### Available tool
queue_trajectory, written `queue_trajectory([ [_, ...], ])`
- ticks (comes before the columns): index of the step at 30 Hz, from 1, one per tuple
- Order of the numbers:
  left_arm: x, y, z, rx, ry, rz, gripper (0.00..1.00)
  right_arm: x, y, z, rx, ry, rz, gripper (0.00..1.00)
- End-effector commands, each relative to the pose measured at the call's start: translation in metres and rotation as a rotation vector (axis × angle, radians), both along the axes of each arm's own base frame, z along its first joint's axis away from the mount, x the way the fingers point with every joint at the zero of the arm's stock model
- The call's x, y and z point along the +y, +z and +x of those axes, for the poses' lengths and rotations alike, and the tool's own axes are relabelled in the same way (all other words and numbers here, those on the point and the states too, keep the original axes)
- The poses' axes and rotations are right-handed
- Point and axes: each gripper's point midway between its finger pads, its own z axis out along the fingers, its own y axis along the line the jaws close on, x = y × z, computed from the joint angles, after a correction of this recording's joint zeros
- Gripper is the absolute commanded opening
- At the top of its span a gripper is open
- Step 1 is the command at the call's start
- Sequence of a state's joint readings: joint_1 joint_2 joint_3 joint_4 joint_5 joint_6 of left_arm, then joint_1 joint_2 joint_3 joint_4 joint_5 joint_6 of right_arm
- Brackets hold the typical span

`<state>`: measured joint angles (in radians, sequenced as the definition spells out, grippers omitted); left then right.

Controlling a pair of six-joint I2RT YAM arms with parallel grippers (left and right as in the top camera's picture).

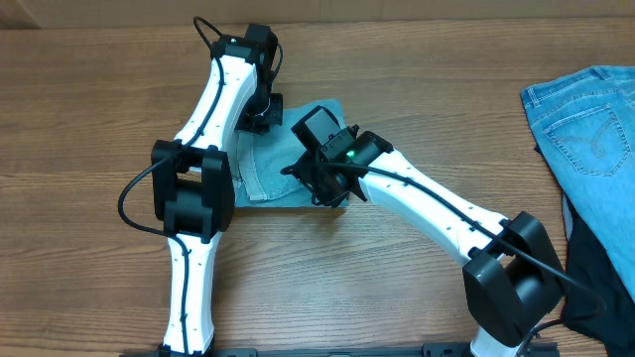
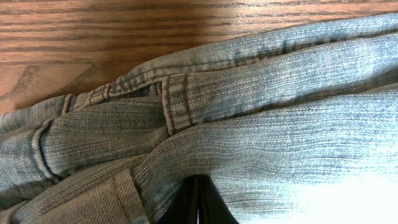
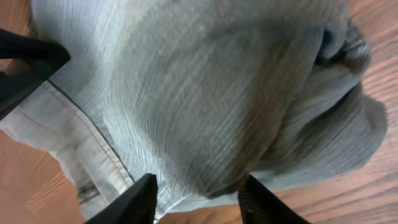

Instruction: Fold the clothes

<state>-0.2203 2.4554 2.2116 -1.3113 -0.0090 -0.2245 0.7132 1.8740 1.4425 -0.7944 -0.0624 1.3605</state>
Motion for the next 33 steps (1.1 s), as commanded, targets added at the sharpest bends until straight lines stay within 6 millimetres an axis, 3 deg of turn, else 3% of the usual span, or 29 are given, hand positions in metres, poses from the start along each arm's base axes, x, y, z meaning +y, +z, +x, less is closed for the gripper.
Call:
queue_trajectory([
  [1,0.009,0.009,0.003,-0.025,-0.017,0.021,0.04,-0.010,-0.004,0.008,-0.039,-0.034,-0.043,0.43],
  [4,0.009,0.009,0.003,-0.026,-0.020,0.022,0.04,-0.007,-0.003,0.011,-0.049,-0.033,-0.029,0.31],
  [6,0.013,0.009,0.004,-0.030,-0.019,0.044,0.04,-0.005,-0.003,0.009,-0.038,-0.026,-0.019,0.06],
  [16,0.016,0.009,0.005,-0.035,-0.014,0.048,0.04,0.010,-0.009,-0.045,0.178,0.074,0.038,0.04],
  [20,0.019,0.009,0.006,-0.035,-0.007,0.048,0.04,0.010,-0.009,-0.048,0.186,0.083,0.038,0.04],
  [21,0.020,0.009,0.006,-0.036,-0.005,0.048,0.04,0.010,-0.010,-0.050,0.188,0.096,0.031,0.18],
  [22,0.020,0.009,0.007,-0.037,-0.004,0.049,0.04,0.010,-0.010,-0.052,0.173,0.152,0.024,0.53],
  [24,0.020,0.009,0.008,-0.043,-0.005,0.047,0.04,0.013,-0.009,-0.063,0.159,0.335,0.030,0.73],
  [27,0.019,0.012,0.013,-0.062,-0.018,0.045,0.04,0.012,-0.004,-0.072,0.114,0.580,0.022,0.88],
  [30,0.015,0.043,0.029,-0.139,-0.016,0.022,0.04,0.009,0.025,-0.054,-0.065,0.776,-0.020,0.91],
  [32,0.007,0.074,0.035,-0.188,-0.016,-0.015,0.04,0.005,0.048,-0.040,-0.175,0.837,-0.060,0.84],
  [33,0.005,0.095,0.034,-0.207,0.009,-0.038,0.04,-0.005,0.055,-0.029,-0.222,0.840,-0.116,0.73],
])
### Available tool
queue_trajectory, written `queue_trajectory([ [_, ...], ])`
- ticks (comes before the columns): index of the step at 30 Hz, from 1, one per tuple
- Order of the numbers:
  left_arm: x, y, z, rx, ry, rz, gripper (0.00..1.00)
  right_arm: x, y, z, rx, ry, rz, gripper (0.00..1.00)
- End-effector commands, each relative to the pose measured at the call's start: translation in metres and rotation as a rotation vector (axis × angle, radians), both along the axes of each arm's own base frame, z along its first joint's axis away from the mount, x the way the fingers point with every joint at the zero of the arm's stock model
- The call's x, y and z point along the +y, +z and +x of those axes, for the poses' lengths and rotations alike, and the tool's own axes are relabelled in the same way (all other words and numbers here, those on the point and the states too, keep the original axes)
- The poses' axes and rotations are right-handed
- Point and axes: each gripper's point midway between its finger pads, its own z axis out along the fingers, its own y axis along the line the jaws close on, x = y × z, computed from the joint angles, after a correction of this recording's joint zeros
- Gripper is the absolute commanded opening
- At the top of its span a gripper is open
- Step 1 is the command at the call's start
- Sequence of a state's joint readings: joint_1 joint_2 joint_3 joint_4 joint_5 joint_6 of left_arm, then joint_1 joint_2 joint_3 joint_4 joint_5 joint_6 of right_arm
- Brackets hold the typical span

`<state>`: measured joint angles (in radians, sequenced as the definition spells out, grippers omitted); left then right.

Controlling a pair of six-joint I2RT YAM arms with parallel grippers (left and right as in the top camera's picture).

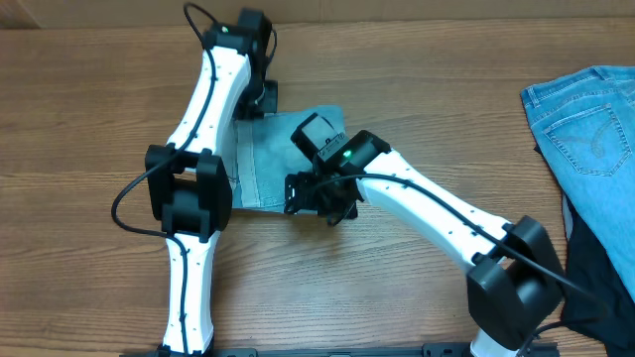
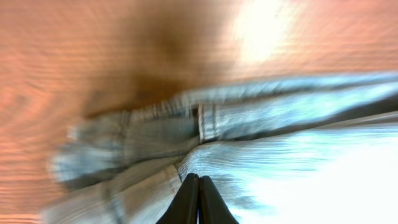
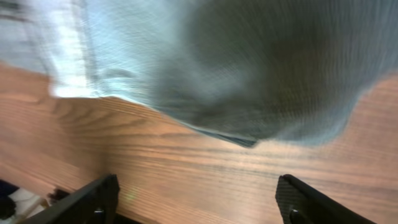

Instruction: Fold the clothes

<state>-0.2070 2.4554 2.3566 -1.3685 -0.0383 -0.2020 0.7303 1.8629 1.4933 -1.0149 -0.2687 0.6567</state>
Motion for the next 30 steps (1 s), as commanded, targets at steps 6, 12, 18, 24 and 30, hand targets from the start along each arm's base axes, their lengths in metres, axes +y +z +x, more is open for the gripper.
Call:
queue_trajectory([
  [6,0.009,0.063,-0.023,0.031,0.196,-0.080,0.04,-0.065,0.050,0.106,-0.404,0.024,-0.055,0.07],
  [12,-0.037,0.072,-0.048,0.166,0.120,-0.350,0.04,-0.065,0.016,0.187,-0.555,0.084,0.067,0.04],
  [18,-0.007,0.066,-0.044,0.115,0.173,-0.140,0.04,-0.039,-0.032,0.198,-0.516,0.127,0.169,0.04],
  [24,0.022,0.020,-0.040,0.117,0.253,0.063,0.04,-0.031,-0.050,0.201,-0.512,0.141,0.174,0.04],
  [30,0.052,-0.064,-0.026,0.047,0.231,0.204,0.04,-0.033,-0.089,0.197,-0.428,0.093,0.158,0.04],
])
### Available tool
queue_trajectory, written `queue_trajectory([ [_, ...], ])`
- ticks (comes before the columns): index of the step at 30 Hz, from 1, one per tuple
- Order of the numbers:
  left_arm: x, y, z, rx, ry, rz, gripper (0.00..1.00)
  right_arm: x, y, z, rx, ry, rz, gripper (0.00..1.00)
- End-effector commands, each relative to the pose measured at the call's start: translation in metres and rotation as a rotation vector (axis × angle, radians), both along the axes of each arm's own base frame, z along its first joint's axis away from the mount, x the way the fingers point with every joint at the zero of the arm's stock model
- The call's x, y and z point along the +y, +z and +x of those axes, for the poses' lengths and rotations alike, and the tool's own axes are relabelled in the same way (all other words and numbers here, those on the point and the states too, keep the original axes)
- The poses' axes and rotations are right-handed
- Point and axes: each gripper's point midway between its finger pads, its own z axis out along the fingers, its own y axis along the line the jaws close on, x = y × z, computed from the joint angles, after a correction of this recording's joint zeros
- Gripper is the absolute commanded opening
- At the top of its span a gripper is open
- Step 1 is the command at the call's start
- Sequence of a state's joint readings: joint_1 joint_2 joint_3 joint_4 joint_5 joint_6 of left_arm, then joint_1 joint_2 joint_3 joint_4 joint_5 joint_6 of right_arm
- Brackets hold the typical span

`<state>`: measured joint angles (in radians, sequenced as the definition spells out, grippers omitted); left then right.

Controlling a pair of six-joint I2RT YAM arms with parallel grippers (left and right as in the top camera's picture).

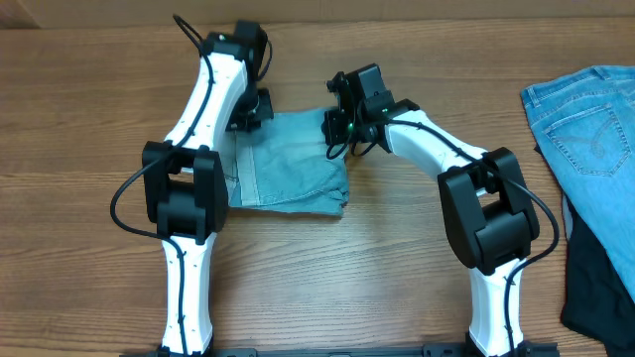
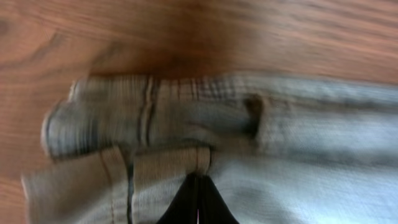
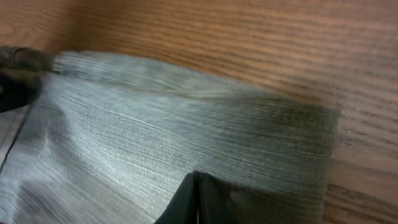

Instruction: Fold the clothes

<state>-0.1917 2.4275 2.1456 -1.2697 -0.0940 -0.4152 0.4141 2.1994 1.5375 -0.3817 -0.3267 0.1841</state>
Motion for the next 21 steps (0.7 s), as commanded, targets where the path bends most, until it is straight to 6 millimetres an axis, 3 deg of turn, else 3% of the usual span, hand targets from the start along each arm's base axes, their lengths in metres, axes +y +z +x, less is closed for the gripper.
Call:
queue_trajectory([
  [1,0.038,-0.031,-0.005,-0.005,-0.017,0.180,0.04,0.002,-0.021,-0.004,0.084,-0.059,0.013,0.04],
  [3,0.043,-0.040,-0.003,-0.012,-0.054,0.189,0.04,-0.001,-0.023,-0.006,0.114,-0.085,0.014,0.04],
  [5,0.041,-0.028,0.011,-0.055,-0.087,0.185,0.04,-0.003,-0.012,0.001,0.082,-0.099,0.013,0.04],
  [7,0.034,0.017,0.038,-0.156,-0.093,0.172,0.04,-0.014,0.017,0.020,-0.017,-0.127,-0.027,0.04],
  [10,0.021,0.121,0.062,-0.347,-0.081,0.142,0.04,-0.017,0.088,0.040,-0.160,-0.105,-0.006,0.04],
  [12,0.009,0.171,0.048,-0.396,-0.046,0.074,0.04,-0.026,0.133,0.037,-0.183,-0.117,0.003,0.04],
  [13,0.001,0.181,0.026,-0.346,-0.014,0.013,0.04,-0.030,0.147,0.027,-0.164,-0.117,-0.005,0.04],
  [15,-0.011,0.169,-0.010,-0.188,-0.026,-0.058,0.04,-0.033,0.148,0.006,-0.115,-0.068,-0.043,0.04],
  [17,-0.044,0.150,-0.027,-0.070,-0.082,-0.245,0.11,-0.032,0.133,-0.004,-0.076,-0.009,-0.072,0.04],
  [18,-0.046,0.138,-0.034,-0.018,-0.086,-0.255,0.12,-0.029,0.125,-0.009,-0.060,0.032,-0.081,0.04],
  [21,-0.023,0.101,-0.056,0.130,-0.038,-0.173,0.09,-0.020,0.106,-0.017,-0.030,0.120,-0.088,0.04],
])
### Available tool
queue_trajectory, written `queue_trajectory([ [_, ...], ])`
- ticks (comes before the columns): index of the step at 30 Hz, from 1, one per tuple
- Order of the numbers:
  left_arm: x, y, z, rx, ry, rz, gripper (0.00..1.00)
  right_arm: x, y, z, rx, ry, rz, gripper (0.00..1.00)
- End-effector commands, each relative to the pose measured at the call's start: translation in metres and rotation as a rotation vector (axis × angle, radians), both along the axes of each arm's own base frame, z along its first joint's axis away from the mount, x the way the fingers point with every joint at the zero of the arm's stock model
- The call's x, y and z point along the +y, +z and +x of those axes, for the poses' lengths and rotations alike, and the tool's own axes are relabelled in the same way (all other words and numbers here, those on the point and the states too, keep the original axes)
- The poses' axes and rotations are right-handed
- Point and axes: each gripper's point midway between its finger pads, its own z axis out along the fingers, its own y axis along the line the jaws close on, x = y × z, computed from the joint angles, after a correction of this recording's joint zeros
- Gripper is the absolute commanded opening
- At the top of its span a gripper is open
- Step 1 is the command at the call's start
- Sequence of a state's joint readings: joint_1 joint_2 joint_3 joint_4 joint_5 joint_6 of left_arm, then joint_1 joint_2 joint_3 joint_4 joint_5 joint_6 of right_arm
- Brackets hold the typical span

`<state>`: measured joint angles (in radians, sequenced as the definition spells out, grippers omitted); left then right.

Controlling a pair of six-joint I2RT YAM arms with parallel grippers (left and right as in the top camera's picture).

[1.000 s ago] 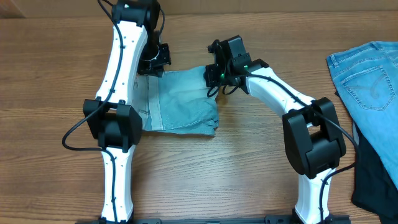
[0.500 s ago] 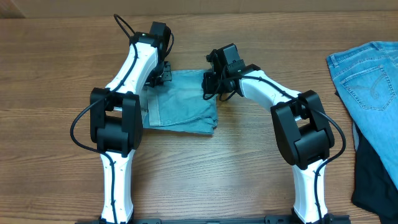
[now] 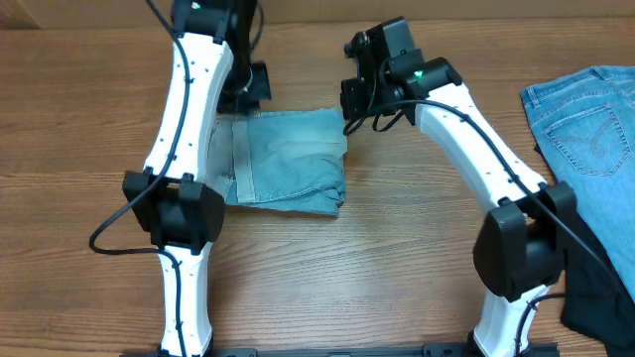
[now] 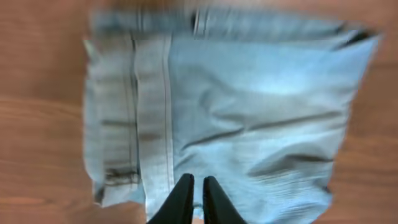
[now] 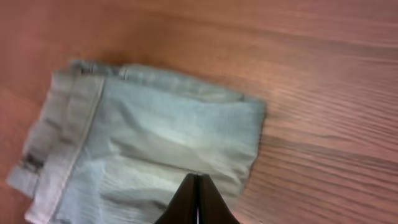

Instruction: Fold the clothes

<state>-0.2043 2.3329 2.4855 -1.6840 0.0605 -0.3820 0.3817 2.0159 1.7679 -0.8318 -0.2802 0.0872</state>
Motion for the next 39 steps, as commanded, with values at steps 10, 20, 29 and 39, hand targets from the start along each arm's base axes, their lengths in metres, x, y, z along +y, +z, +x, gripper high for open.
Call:
queue_trajectory([
  [10,0.052,0.011,-0.096,0.148,0.115,0.146,0.26,0.024,-0.062,0.018,-0.014,0.115,-0.010,0.07],
  [20,0.042,-0.074,-0.080,0.105,0.098,0.084,0.30,0.036,-0.090,0.023,-0.016,0.132,-0.010,0.07],
  [29,0.035,-0.106,-0.067,0.035,0.081,0.038,0.37,0.036,-0.090,0.023,-0.016,0.132,-0.010,0.07],
  [39,0.030,-0.094,-0.053,-0.017,0.006,0.015,0.04,0.036,-0.090,0.022,-0.013,0.131,-0.012,0.04],
])
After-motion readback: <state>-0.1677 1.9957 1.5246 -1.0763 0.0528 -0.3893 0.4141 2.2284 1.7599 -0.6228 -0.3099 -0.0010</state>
